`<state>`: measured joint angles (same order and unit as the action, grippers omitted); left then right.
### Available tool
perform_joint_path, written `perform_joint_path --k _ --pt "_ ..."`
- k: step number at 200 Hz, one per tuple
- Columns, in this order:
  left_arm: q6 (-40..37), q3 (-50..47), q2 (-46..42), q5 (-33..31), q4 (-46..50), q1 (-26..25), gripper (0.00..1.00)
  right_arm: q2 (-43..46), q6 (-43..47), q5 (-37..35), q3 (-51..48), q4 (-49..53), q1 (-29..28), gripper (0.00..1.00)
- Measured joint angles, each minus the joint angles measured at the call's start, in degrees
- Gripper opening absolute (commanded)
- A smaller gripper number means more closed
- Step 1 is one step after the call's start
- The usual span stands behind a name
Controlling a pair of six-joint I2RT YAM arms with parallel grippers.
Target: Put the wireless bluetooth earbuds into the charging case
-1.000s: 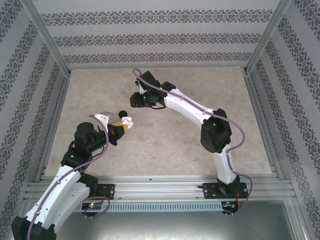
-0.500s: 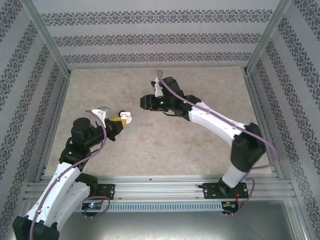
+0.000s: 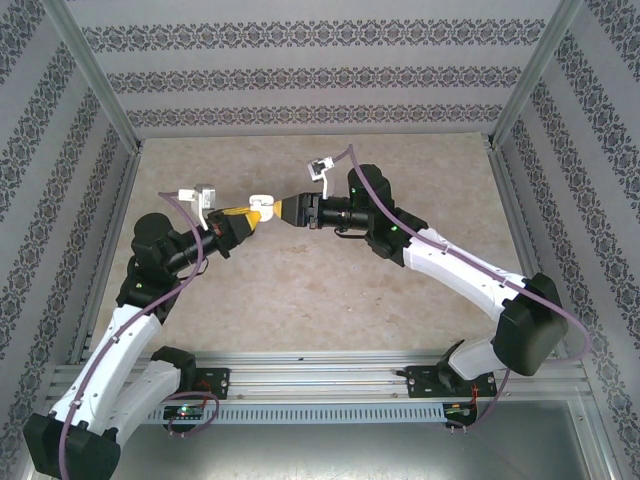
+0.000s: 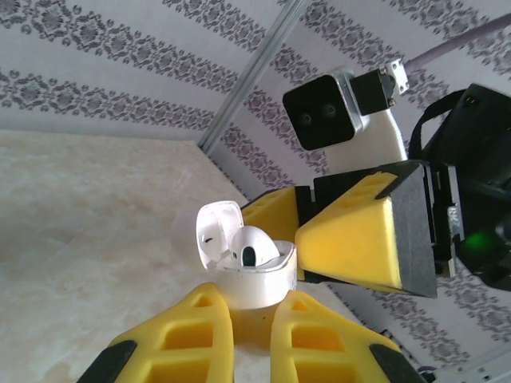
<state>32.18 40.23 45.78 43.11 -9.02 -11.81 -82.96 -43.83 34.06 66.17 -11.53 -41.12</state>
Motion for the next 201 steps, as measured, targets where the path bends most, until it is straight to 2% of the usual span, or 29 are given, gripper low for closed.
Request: perform_joint_path --k 31,51,106,201 --pt "3.1 0.6 0.7 2.1 -2.7 0.2 0.02 0.0 -1.4 2.6 0.0 -2.6 -0.4 0.51" --pt "4.7 0.6 0.8 3.3 -4.5 0.2 0.02 0.0 -2.7 4.0 0.0 -4.8 -0.7 0.46" --pt "8.3 0.6 1.6 4.7 -8.0 0.3 0.04 0.0 -5.5 6.6 0.0 -8.8 -0.6 0.15" --pt "13.4 0.6 2.7 6.8 -14.7 1.0 0.25 -0.9 -9.2 9.1 0.0 -14.5 -0.3 0.1"
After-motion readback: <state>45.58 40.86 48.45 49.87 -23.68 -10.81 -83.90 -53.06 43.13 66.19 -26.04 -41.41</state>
